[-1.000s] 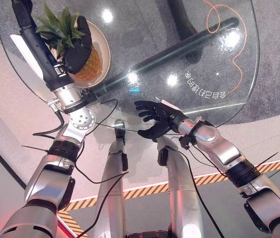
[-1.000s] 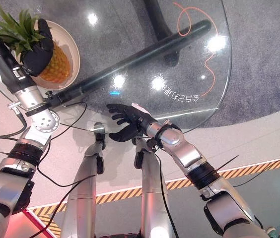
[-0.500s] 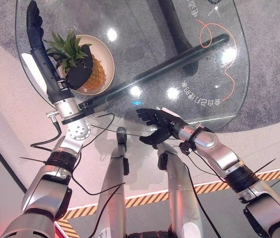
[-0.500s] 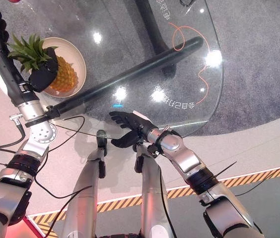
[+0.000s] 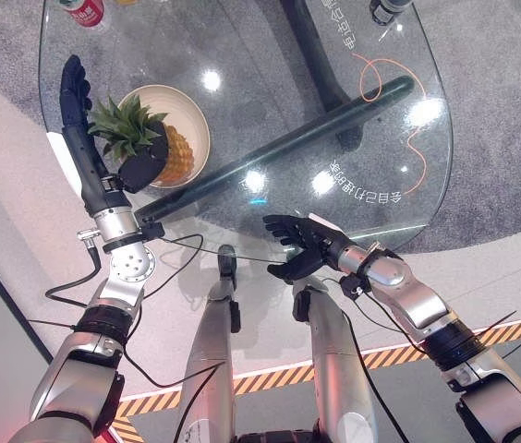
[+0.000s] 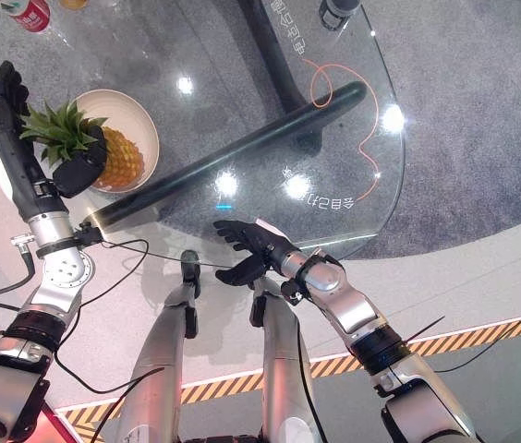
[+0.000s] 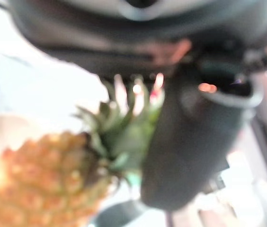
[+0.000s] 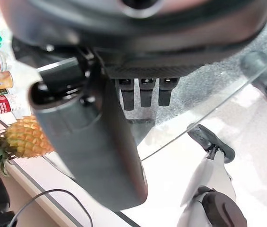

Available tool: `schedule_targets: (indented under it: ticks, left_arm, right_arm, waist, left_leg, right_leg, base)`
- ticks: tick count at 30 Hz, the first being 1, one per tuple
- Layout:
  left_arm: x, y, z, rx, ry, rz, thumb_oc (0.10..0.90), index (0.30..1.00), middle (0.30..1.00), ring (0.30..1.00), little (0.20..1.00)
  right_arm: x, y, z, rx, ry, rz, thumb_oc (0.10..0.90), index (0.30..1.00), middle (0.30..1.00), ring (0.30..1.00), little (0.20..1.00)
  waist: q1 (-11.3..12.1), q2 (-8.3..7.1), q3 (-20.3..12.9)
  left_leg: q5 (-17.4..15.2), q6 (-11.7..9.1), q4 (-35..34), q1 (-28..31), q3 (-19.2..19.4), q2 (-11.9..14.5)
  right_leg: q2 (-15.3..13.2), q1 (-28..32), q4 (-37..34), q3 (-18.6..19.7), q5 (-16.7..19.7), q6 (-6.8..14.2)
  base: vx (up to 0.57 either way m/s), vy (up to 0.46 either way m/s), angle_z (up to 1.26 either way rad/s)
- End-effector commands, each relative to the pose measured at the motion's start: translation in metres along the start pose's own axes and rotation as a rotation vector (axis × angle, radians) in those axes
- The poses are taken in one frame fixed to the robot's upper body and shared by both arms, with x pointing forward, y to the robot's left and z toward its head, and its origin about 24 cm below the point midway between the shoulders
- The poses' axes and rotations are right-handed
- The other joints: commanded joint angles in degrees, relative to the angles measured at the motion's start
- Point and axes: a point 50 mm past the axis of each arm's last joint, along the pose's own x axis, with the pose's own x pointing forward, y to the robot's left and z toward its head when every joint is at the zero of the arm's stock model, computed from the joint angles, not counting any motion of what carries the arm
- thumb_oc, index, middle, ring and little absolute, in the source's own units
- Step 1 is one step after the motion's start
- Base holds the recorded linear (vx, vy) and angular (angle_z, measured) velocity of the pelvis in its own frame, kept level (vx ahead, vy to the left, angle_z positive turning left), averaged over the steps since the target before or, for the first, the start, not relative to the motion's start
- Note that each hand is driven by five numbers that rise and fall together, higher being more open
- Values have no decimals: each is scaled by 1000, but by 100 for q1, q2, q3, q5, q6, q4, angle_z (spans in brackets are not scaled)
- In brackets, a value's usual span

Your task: Pick up the fruit to the plate

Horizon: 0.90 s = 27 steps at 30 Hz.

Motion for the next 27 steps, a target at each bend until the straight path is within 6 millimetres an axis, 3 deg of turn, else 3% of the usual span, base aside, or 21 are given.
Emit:
schedule_targets:
  ticks: [1,7,27]
  left_arm:
    - [12,7,23,-134,-102,10,800,900,900,900,900]
    - [-2,20,15,-178,-49,-25,800,900,900,900,900]
    - [-44,30,-10,-246,158,-108,800,900,900,900,900]
  right_arm:
    - [-13,9,30,-47,-188,59,800,900,900,900,900]
    - [-23,7,19,-49,-167,61,800,900,900,900,900]
    - [-36,15,-1,-38,-152,81,800,900,900,900,900]
  waist:
    - [0,388,-138]
    - [14,460,-138]
    - [112,493,-138]
  left_leg:
    - [-205,30,-94,349,180,-295]
    - [-191,5,-134,588,164,-274]
    - [-157,-45,-175,1082,93,-225]
  right_leg:
    - [216,420,25,-265,-27,293]
    - [233,707,4,-275,-130,278]
    - [203,1327,-27,-373,-289,238]
  base:
    - [-2,-30,-6]
    - [3,-12,-4]
    - [1,-9,0]
